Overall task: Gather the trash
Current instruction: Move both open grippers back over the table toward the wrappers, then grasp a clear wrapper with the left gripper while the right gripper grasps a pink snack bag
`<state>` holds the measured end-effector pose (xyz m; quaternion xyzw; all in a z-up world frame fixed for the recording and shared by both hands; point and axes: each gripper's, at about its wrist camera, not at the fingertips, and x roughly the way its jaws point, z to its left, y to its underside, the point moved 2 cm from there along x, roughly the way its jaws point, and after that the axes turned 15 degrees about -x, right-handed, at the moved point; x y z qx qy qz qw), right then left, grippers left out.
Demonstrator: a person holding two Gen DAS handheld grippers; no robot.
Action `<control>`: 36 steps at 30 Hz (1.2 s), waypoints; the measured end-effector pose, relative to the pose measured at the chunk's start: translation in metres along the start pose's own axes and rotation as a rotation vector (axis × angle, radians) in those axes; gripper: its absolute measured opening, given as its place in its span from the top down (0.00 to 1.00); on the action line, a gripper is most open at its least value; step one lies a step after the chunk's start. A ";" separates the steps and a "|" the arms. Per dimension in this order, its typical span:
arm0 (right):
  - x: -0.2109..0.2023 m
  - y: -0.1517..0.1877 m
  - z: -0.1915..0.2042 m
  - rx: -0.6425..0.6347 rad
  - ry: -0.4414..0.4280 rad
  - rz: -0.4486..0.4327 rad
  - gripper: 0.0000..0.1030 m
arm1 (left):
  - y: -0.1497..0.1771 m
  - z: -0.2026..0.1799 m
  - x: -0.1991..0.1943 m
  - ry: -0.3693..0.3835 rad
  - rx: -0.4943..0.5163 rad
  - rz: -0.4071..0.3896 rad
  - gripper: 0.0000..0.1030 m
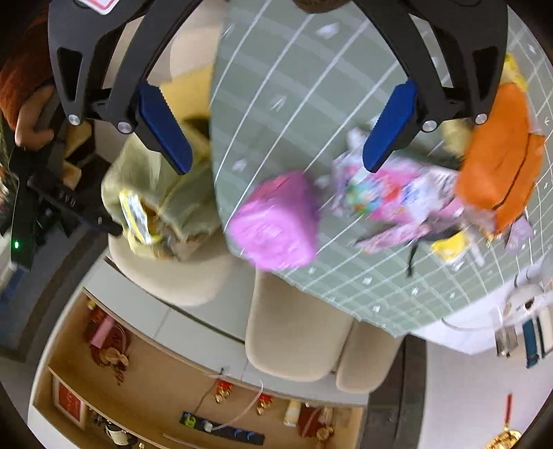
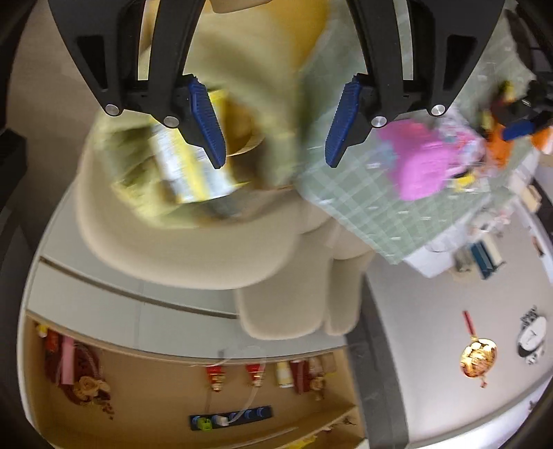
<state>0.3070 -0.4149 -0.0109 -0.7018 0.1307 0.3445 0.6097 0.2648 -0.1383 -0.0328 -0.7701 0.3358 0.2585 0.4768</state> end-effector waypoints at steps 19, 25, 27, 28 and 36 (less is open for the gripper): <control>-0.006 0.031 0.245 -0.043 0.005 0.073 0.45 | -0.126 0.345 -0.023 -0.180 -0.283 -0.061 0.34; 0.005 0.041 0.265 -0.110 0.049 0.129 0.45 | -0.157 0.380 0.033 -0.257 -0.306 0.006 0.54; 0.010 0.043 0.265 -0.109 0.052 0.140 0.45 | -0.160 0.373 0.039 -0.273 -0.282 -0.023 0.61; 0.012 0.044 0.266 -0.109 0.054 0.142 0.45 | -0.160 0.370 0.044 -0.277 -0.275 -0.017 0.64; 0.027 0.039 0.296 -0.125 -0.049 0.141 0.45 | -0.151 0.346 0.034 -0.187 -0.266 0.001 0.98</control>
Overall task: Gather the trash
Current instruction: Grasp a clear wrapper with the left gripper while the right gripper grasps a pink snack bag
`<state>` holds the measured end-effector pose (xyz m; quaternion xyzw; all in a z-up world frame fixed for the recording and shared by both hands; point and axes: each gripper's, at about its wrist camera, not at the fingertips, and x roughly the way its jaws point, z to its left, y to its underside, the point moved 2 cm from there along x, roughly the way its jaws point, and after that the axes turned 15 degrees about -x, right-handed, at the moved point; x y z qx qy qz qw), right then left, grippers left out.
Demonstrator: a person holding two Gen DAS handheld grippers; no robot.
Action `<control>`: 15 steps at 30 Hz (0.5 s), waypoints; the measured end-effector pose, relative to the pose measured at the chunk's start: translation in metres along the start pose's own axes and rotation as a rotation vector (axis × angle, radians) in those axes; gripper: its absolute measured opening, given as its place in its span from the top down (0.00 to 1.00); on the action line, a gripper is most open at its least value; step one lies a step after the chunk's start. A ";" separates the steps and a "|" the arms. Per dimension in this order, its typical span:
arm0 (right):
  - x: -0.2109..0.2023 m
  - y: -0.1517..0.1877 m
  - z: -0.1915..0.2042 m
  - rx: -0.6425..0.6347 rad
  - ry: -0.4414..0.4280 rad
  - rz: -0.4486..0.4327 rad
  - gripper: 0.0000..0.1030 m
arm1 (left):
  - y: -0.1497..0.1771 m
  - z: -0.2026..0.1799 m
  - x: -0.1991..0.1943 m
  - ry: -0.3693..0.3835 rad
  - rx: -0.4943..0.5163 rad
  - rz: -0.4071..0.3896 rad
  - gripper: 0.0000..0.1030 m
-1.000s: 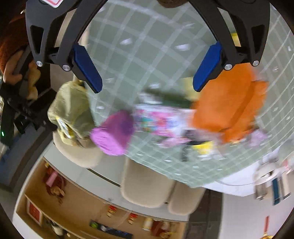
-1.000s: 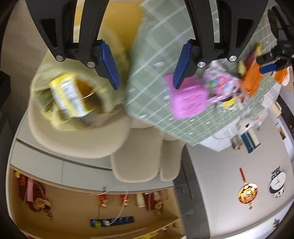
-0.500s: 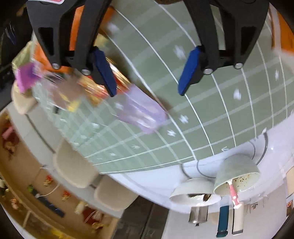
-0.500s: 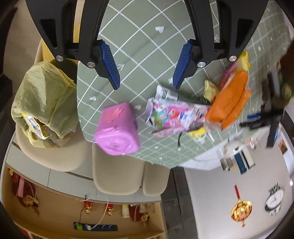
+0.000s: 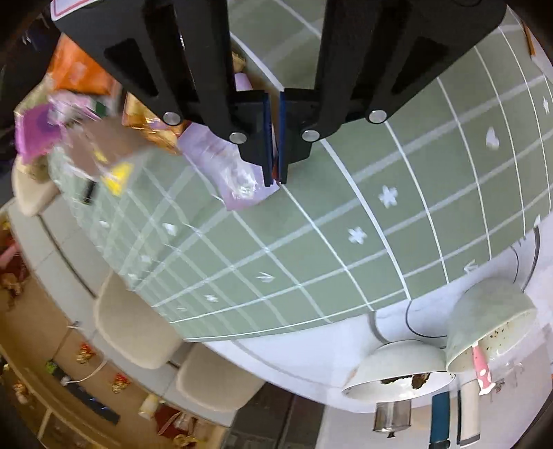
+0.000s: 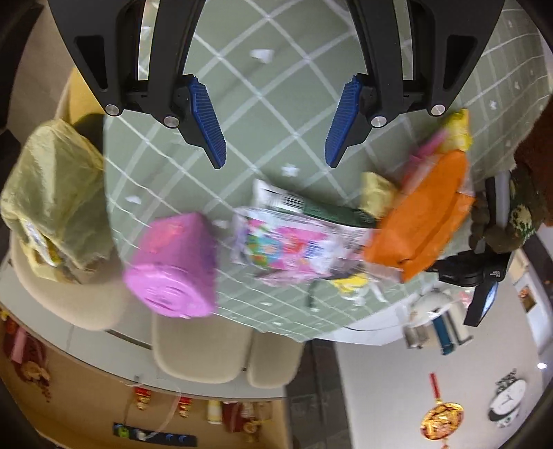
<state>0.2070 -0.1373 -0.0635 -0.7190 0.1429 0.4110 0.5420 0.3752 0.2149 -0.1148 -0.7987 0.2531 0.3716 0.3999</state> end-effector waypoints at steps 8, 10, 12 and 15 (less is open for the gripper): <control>0.009 -0.015 0.060 -0.029 -0.219 -0.019 0.45 | 0.064 0.019 -0.080 0.084 0.017 0.036 0.99; 0.013 -0.016 0.071 -0.022 -0.244 -0.013 0.45 | 0.084 0.027 -0.094 0.081 0.028 0.042 0.99; 0.016 -0.022 0.079 -0.004 -0.251 -0.017 0.45 | 0.100 0.033 -0.103 0.085 0.023 0.057 0.99; 0.024 -0.036 0.082 0.004 -0.215 -0.037 0.45 | 0.123 0.043 -0.109 0.098 0.002 0.090 0.99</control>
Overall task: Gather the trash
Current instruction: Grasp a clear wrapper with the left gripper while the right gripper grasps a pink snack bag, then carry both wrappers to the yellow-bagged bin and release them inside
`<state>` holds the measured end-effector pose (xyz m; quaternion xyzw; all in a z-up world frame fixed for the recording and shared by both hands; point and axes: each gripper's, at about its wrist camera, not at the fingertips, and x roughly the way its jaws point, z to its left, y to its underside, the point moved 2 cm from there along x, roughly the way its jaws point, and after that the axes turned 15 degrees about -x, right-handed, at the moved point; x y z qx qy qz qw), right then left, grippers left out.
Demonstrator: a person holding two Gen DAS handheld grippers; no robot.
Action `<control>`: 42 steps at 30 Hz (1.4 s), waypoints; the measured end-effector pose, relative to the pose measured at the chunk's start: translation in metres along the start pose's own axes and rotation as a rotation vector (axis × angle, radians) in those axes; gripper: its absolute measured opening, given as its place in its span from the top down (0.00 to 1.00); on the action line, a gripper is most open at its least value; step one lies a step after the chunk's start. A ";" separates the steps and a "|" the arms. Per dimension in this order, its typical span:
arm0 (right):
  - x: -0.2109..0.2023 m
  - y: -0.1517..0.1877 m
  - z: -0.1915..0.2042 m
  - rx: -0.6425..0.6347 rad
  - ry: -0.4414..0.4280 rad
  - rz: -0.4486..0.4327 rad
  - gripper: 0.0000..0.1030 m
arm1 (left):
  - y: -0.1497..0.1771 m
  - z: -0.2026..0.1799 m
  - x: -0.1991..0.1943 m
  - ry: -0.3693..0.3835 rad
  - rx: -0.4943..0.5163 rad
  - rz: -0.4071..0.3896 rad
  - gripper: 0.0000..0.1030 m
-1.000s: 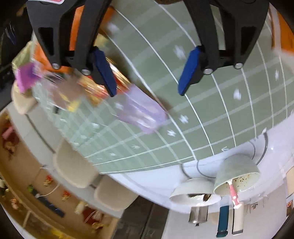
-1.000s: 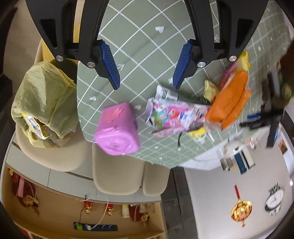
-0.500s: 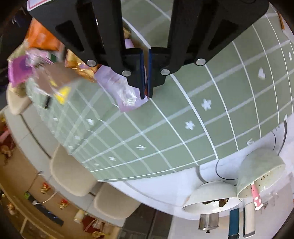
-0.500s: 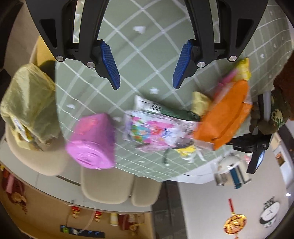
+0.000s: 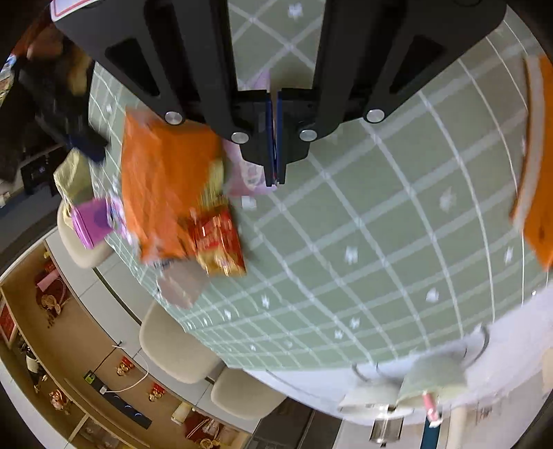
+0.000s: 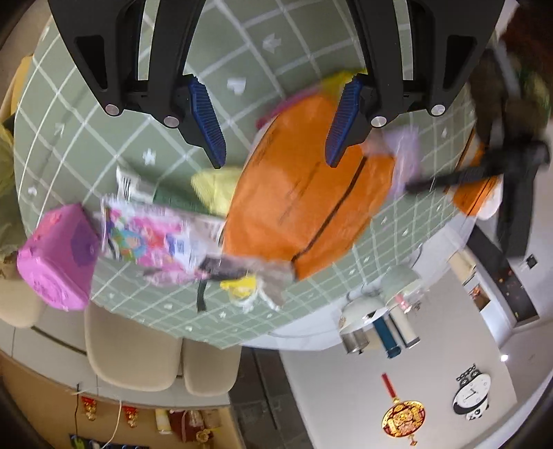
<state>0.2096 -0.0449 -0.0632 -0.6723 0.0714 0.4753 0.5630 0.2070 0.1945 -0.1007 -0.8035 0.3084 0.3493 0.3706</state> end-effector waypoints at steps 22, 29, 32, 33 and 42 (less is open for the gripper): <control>-0.005 0.009 -0.019 -0.012 -0.087 0.071 0.55 | 0.044 -0.014 0.006 0.069 0.014 0.062 0.99; 0.025 0.030 0.019 -0.047 -0.153 0.124 0.54 | 0.043 0.001 -0.007 0.050 -0.011 0.046 0.99; 0.036 0.028 0.024 -0.082 -0.141 0.175 0.86 | 0.050 0.004 -0.012 0.051 -0.019 0.052 0.99; 0.034 0.027 0.023 -0.076 -0.135 0.170 0.88 | 0.052 0.003 -0.014 0.056 -0.019 0.053 0.99; -0.043 0.023 -0.021 -0.061 0.013 0.085 0.93 | 0.060 -0.032 -0.030 0.139 0.025 0.038 0.99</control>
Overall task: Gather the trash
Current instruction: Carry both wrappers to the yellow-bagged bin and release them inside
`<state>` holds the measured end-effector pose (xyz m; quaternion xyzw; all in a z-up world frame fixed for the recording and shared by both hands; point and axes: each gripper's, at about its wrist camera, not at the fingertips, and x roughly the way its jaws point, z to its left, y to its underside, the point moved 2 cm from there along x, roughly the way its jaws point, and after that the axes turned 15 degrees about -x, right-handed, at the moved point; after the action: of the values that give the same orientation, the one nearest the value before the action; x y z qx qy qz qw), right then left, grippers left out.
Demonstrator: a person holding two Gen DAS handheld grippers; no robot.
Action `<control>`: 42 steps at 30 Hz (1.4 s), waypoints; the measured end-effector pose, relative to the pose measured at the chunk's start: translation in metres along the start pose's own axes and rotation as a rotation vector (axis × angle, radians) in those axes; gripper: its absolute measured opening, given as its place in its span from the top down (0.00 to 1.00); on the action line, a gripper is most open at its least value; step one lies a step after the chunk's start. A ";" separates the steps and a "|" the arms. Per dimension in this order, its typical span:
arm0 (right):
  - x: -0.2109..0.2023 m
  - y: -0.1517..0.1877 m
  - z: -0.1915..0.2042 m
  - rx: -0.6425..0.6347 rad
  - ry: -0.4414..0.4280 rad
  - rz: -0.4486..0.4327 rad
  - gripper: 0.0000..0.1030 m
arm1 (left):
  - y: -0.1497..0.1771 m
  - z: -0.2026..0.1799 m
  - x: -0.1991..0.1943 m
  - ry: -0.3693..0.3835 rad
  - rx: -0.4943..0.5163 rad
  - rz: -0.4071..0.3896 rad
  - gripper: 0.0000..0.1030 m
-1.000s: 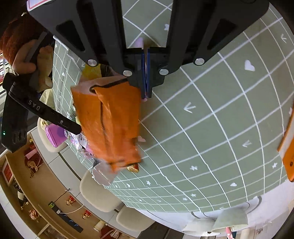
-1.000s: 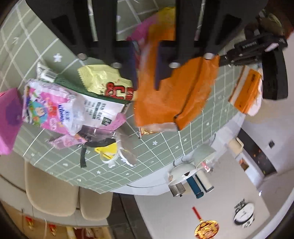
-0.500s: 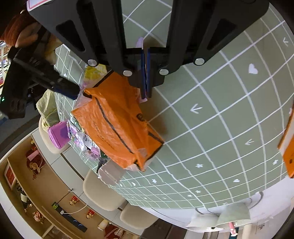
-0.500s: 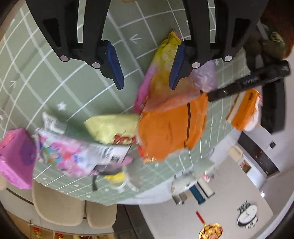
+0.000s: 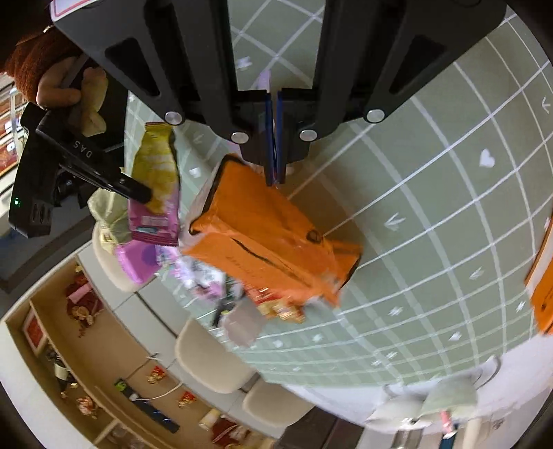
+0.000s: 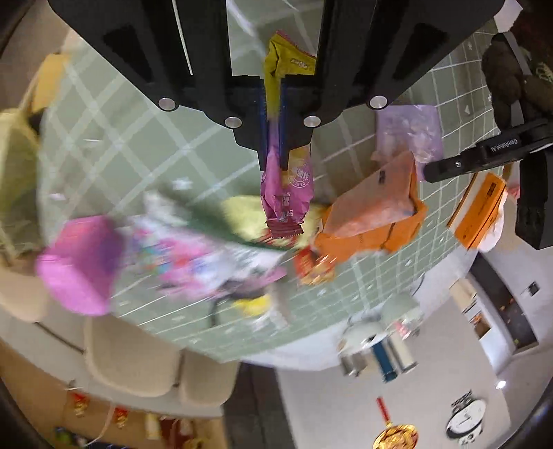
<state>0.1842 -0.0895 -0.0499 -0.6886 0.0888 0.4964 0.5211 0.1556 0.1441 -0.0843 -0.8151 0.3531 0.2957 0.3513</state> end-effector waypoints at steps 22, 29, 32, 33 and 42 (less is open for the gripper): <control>-0.130 0.015 -0.148 0.041 0.170 -0.221 0.93 | -0.030 -0.236 0.001 0.117 0.253 -0.212 0.99; -0.172 0.022 -0.227 0.045 0.224 -0.289 0.93 | -0.024 -0.326 0.042 0.192 0.268 -0.206 0.99; -0.188 0.032 -0.264 0.046 0.261 -0.310 0.93 | -0.015 -0.366 0.067 0.215 0.289 -0.185 0.99; -0.191 0.035 -0.273 0.050 0.269 -0.313 0.93 | -0.012 -0.383 0.079 0.222 0.302 -0.172 0.99; -0.209 0.081 -0.383 0.142 0.344 -0.302 0.93 | 0.006 -0.474 0.170 0.254 0.338 -0.096 0.99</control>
<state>0.2558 -0.5161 0.0476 -0.7301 0.1068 0.2809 0.6137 0.3594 -0.2917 0.0632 -0.7912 0.3999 0.1105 0.4493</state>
